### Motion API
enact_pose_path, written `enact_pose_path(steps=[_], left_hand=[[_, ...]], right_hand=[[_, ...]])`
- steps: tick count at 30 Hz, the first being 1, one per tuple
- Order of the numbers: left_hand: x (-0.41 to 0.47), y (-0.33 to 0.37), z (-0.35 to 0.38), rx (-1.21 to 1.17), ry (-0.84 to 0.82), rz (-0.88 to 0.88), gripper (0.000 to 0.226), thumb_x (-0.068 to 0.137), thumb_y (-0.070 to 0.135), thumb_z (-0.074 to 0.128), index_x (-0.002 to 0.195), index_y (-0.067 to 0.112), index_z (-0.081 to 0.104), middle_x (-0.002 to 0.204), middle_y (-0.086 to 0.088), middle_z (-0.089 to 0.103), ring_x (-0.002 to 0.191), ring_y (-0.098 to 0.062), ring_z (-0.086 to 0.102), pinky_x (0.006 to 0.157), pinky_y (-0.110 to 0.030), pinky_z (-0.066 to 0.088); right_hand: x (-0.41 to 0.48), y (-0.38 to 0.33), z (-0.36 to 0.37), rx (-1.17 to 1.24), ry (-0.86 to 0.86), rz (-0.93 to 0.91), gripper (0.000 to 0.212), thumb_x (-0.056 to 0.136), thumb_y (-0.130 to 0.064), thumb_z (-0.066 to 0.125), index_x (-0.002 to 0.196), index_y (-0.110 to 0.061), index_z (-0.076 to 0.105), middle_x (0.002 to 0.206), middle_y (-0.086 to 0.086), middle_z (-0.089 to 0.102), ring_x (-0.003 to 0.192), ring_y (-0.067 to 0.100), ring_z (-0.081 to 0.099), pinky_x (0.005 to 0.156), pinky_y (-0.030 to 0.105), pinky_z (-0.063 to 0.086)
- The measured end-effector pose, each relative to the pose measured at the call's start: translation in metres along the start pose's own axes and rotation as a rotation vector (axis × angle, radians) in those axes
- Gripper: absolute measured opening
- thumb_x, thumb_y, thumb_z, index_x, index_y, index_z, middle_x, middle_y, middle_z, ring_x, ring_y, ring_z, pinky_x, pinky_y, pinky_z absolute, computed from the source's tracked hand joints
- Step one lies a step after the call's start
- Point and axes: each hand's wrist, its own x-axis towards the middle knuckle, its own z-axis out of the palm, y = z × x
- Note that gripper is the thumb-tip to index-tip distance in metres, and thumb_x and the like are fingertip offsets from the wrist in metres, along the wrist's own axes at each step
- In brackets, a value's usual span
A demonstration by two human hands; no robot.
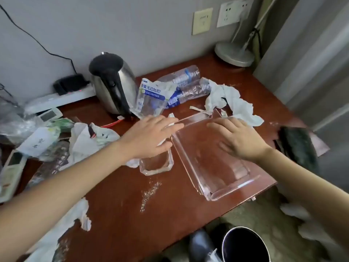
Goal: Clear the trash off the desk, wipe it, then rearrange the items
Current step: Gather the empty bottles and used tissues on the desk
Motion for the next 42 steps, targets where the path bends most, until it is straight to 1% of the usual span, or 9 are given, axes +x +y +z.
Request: enact_pose_path(steps=[8,15,19,22,28,31,35,38,42], left_hand=[[0.137,-0.062,0.043,0.008,-0.124,-0.314,0.068,0.09,0.059,0.033,0.148,0.032,0.009,0.157,-0.005,0.008,0.142,-0.027,0.013,0.115,-0.047,0.009],[0.206,-0.086,0.066,-0.089,-0.297,-0.37,0.084,0.085,0.062,0.047,0.148,0.033,0.0,0.153,-0.006,0.025,0.135,-0.027,0.035,0.096,-0.046,0.042],[0.211,-0.091,0.072,-0.136,-0.235,-0.375,0.09,0.082,0.047,0.062,0.147,0.034,0.002,0.146,-0.007,0.039,0.108,-0.029,0.058,0.076,-0.04,0.052],[0.21,-0.091,0.069,-0.185,-0.192,-0.386,0.093,0.078,0.044,0.068,0.146,0.036,0.005,0.135,-0.004,0.052,0.082,-0.024,0.06,0.062,-0.03,0.045],[0.216,-0.096,0.045,-0.487,-0.014,-0.56,0.078,0.06,0.047,0.076,0.127,0.019,0.048,0.123,-0.003,0.056,0.109,-0.024,0.054,0.09,-0.035,0.044],[0.223,-0.118,0.042,-0.475,-0.039,-0.628,0.06,0.048,0.051,0.081,0.099,0.026,0.058,0.121,-0.003,0.051,0.114,-0.026,0.042,0.097,-0.035,0.036],[0.222,-0.133,0.056,-0.644,-0.211,-0.772,0.066,0.037,0.065,0.071,0.097,0.048,0.05,0.133,-0.001,0.036,0.126,-0.027,0.036,0.108,-0.044,0.03],[0.223,-0.137,0.059,-0.624,-0.295,-0.767,0.081,0.035,0.071,0.065,0.11,0.06,0.038,0.14,-0.002,0.033,0.128,-0.033,0.034,0.107,-0.046,0.031],[0.22,-0.138,0.068,-0.533,-0.351,-0.801,0.121,0.052,0.058,0.08,0.14,0.051,-0.003,0.154,-0.008,0.007,0.137,-0.04,0.018,0.11,-0.045,0.023]], right_hand=[[0.024,0.119,0.045,0.144,-0.191,0.383,0.064,0.085,-0.064,0.025,0.141,-0.035,0.026,0.15,0.012,0.028,0.134,0.045,0.022,0.105,0.062,0.023],[0.018,0.161,0.078,0.472,-0.504,0.245,0.084,0.063,-0.092,0.02,0.134,-0.061,-0.012,0.156,-0.006,-0.015,0.142,0.022,-0.016,0.112,0.052,-0.002],[-0.001,0.176,0.094,0.34,-0.372,0.107,0.077,0.073,-0.083,0.033,0.137,-0.041,0.025,0.15,-0.006,0.021,0.138,0.021,0.013,0.106,0.044,0.016],[0.001,0.186,0.101,0.398,-0.151,0.108,0.042,0.081,-0.055,0.052,0.109,-0.025,0.047,0.115,0.003,0.053,0.106,0.02,0.04,0.083,0.038,0.041],[0.024,0.189,0.065,0.779,0.063,0.508,0.028,0.073,-0.014,0.076,0.093,-0.017,0.057,0.069,-0.017,0.058,0.063,0.001,0.056,0.057,0.01,0.037],[0.043,0.191,0.049,0.871,0.093,0.535,0.043,0.07,-0.02,0.077,0.101,-0.023,0.048,0.077,-0.014,0.058,0.067,-0.001,0.056,0.056,0.008,0.039],[0.066,0.195,0.057,0.874,-0.023,0.535,0.084,0.061,-0.058,0.072,0.129,-0.026,0.036,0.103,-0.011,0.049,0.096,0.009,0.051,0.079,0.014,0.039],[0.075,0.193,0.078,0.676,-0.21,0.436,0.108,0.053,-0.081,0.058,0.143,-0.034,0.022,0.134,-0.001,0.034,0.124,0.021,0.031,0.102,0.034,0.028],[0.078,0.177,0.104,0.438,-0.342,0.374,0.095,0.061,-0.068,0.068,0.141,-0.038,0.027,0.146,0.001,0.026,0.13,0.027,0.019,0.104,0.046,0.02]])
